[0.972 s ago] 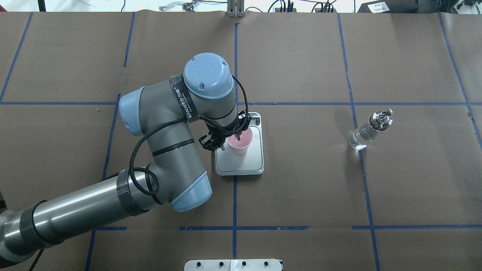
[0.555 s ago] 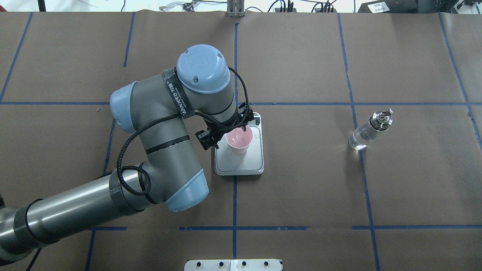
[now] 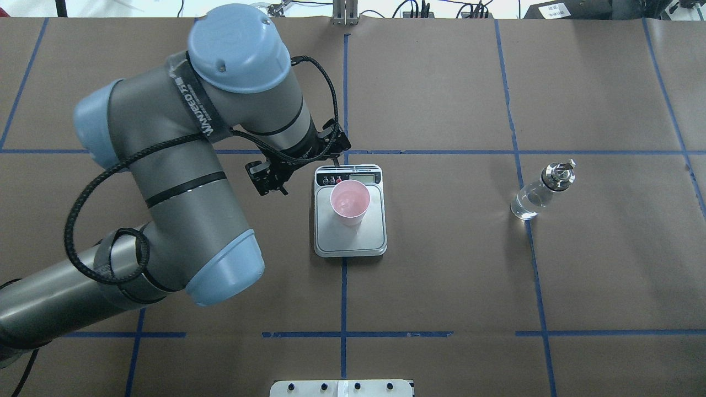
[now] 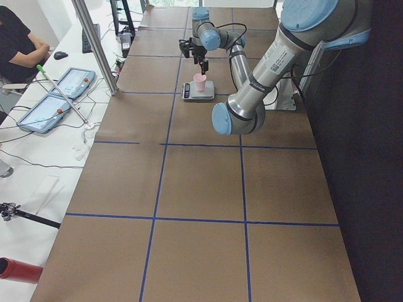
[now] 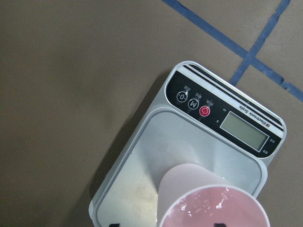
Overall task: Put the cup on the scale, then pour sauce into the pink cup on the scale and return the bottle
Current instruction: 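Release the cup and withdraw the left arm while the right arm reaches toward the bottle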
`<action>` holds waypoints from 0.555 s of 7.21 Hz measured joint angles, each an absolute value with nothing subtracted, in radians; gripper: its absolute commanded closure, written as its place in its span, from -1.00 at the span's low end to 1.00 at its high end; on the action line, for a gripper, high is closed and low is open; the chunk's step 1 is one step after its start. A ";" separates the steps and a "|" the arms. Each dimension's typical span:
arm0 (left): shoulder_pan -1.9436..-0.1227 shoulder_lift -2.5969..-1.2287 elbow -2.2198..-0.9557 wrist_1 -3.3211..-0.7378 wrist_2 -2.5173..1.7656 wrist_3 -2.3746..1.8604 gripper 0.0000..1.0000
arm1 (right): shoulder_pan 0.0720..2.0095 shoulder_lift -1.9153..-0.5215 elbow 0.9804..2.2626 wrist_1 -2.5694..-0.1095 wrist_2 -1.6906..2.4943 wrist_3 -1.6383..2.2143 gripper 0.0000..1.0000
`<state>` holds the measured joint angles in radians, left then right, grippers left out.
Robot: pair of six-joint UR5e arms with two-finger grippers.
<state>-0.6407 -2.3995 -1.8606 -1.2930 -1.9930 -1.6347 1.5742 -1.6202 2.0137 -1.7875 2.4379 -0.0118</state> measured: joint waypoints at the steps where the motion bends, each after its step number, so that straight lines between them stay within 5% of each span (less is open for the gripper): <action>1: -0.668 -2.382 -1.903 -1.268 -1.994 -1.602 -1.00 | 1.534 -1.648 2.108 -1.810 2.435 0.046 -1.00; 4: -0.742 -2.289 -2.023 -1.233 -2.019 -1.497 -1.00 | 1.344 -1.712 2.306 -1.690 2.396 0.450 -1.00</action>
<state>-0.7421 -2.2894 -2.0230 -1.2329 -2.0191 -1.4967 1.3436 -1.7122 2.3058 -1.6896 2.3958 0.4501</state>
